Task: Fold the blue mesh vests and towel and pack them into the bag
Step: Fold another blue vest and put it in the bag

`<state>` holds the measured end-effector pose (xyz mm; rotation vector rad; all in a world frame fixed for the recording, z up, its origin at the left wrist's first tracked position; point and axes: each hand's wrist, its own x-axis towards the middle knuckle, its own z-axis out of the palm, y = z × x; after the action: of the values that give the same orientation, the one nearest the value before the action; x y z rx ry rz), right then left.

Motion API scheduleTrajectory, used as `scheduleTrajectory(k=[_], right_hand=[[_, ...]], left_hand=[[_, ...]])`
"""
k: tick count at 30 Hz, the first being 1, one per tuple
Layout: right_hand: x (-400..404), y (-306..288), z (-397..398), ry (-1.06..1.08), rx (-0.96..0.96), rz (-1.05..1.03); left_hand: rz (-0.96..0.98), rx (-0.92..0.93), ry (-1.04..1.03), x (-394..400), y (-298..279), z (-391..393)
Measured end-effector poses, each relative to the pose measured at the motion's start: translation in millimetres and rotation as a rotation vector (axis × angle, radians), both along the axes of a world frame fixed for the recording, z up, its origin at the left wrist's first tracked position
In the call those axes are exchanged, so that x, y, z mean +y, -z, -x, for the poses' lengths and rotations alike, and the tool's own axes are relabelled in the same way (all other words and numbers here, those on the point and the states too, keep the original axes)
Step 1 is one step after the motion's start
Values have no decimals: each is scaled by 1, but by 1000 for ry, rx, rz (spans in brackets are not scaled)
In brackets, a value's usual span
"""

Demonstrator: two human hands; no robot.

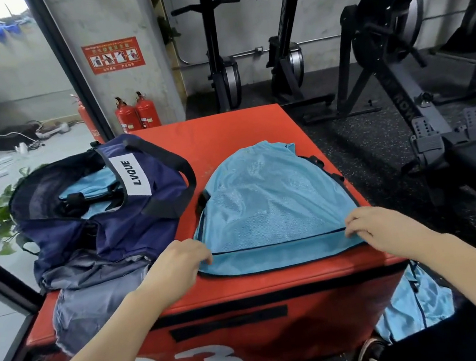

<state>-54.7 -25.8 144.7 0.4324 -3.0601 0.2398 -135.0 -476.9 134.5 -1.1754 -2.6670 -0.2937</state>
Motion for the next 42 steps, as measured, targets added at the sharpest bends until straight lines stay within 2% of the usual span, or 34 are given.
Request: scheduleTrajectory(k=[6, 11, 16, 18, 20, 23, 27, 30, 32, 34, 38, 42], right_hand=[[1, 4, -15, -50, -31, -18], [1, 9, -11, -58, 16, -69], [6, 14, -2, 152, 134, 375], [8, 16, 1, 180, 140, 401], [8, 16, 2, 150, 121, 349], [9, 14, 7, 88, 112, 163], [4, 12, 11, -10, 274, -36], [0, -3, 12, 76, 276, -6], [0, -16, 10, 171, 262, 158], [1, -36, 7, 249, 362, 338], [0, -115, 7, 376, 452, 556], [4, -221, 11, 374, 584, 763]], left_hand=[[-33, -127, -26, -3, 1, -16], [47, -117, -52, -3, 3, -19], [47, 26, -53, 5, 7, -21], [44, 36, -55, 4, 11, -18], [-26, 0, -77, 2, 15, -12], [-172, -126, -164, 4, 13, -8], [-156, -170, -266, 8, 0, -5], [-245, -153, -349, 14, -25, -6], [-331, -168, -421, 18, -48, -7], [-425, -183, -461, 23, -73, -6], [-617, -197, -471, 31, -145, 5], [-809, -87, -386, 38, -256, 13]])
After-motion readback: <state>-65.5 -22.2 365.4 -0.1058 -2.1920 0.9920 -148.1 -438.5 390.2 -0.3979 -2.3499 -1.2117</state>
